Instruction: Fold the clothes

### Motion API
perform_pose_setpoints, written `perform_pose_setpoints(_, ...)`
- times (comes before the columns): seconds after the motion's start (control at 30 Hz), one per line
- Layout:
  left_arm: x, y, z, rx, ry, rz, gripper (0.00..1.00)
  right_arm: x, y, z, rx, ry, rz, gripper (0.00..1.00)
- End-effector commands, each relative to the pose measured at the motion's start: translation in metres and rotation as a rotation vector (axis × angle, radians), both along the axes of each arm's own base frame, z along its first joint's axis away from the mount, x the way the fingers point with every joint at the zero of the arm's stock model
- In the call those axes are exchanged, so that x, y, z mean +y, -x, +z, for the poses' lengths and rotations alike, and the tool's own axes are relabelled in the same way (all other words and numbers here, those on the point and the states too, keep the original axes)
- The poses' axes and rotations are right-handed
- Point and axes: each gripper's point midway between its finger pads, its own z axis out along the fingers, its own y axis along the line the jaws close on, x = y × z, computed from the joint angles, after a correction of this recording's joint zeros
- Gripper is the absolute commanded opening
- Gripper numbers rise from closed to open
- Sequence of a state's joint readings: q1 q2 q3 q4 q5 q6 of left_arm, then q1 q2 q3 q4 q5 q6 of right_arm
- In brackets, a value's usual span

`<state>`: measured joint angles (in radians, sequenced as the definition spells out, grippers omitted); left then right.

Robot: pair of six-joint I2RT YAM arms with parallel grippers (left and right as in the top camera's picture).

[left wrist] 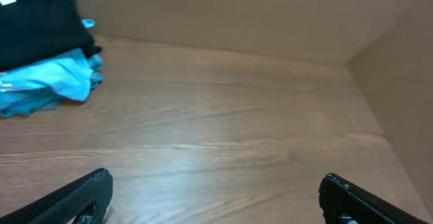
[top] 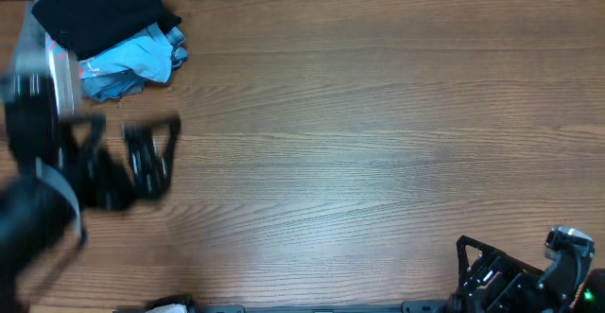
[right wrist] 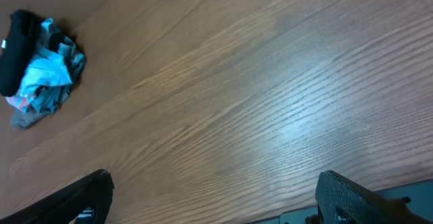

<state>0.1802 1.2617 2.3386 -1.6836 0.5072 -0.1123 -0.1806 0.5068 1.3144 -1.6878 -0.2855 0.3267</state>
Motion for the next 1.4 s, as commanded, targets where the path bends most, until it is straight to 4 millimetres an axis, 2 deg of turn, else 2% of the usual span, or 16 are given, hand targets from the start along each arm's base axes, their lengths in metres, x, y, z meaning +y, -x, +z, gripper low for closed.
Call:
perform_pose_setpoints(0.0, -0.016, 0.044, -0.009, -0.038, 0.001, -0.055, 1.0, 0.002, -0.003, -0.002, -0.003, -0.02, -0.001, 1.0)
perform_pose_setpoints(0.17, -0.026, 0.09, -0.027, -0.076, 0.0, -0.064, 1.0, 0.002, -0.002, -0.002, -0.001, -0.021, 0.0, 1.0)
perform_pose_setpoints(0.33, -0.023, 0.11, -0.036, -0.117, -0.03, -0.031, 1.0, 0.002, -0.002, -0.003, 0.002, -0.021, 0.0, 1.0)
perform_pose_setpoints(0.67, -0.022, 0.111, -0.042, -0.091, -0.032, -0.02, 1.0, 0.002, -0.002, -0.003, 0.002, -0.02, -0.001, 1.0)
perform_pose_setpoints(0.87, -0.022, 0.111, -0.042, -0.091, -0.032, -0.02, 1.0, 0.01, 0.003, -0.003, 0.003, -0.015, 0.1, 1.0)
perform_pose_setpoints(1.37, -0.022, 0.111, -0.042, -0.091, -0.032, -0.02, 1.0, 0.01, 0.004, -0.003, 0.005, -0.015, 0.105, 1.0)
